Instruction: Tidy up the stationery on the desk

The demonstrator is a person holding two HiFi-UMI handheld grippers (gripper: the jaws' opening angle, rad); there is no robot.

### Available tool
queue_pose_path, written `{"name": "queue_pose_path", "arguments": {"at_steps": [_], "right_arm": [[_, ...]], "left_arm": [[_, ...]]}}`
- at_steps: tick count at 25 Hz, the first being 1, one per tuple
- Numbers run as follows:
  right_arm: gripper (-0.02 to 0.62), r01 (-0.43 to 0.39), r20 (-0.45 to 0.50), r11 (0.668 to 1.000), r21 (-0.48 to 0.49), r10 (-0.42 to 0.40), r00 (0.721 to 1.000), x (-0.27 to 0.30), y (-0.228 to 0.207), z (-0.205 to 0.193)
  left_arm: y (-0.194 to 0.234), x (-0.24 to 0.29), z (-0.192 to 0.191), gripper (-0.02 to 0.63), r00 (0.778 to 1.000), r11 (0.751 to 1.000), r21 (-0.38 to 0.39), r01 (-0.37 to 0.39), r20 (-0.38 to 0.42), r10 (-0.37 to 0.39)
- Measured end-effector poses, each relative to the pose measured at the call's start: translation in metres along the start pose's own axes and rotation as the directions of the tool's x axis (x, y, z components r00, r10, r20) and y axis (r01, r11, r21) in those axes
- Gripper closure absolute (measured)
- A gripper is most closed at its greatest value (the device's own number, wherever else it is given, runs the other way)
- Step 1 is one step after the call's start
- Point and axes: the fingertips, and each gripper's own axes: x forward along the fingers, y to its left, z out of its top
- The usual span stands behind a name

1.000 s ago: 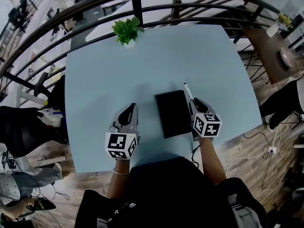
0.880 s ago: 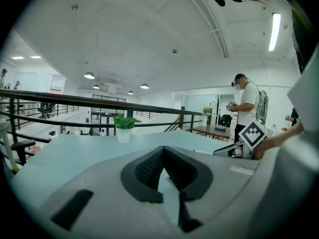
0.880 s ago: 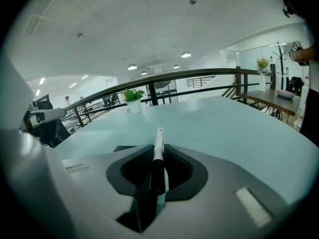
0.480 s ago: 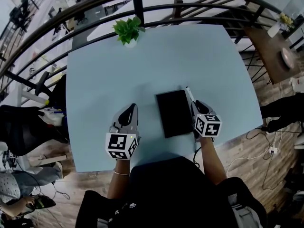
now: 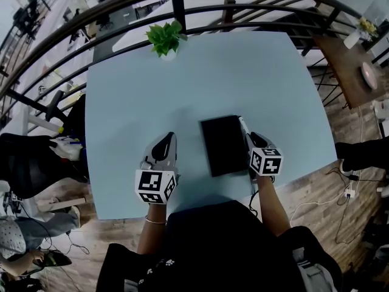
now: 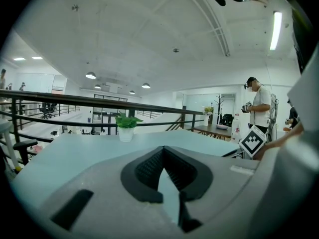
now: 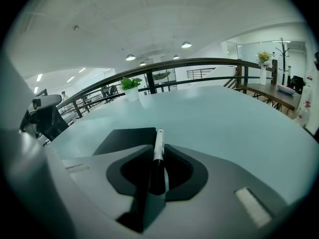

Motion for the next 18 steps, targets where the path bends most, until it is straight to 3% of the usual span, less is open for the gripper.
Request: {"name": "queue_pose_path", "arguments": {"at_steps": [18], "right_arm": [[0.512, -0.076, -0.082, 0.996, -0.046, 0.072, 0.994, 0.015, 0.005, -0.016]], "left_arm": [[0.004, 0.002, 0.0, 0.614, 1.0, 1.0, -0.006, -0.012, 0.003, 0.012]]}}
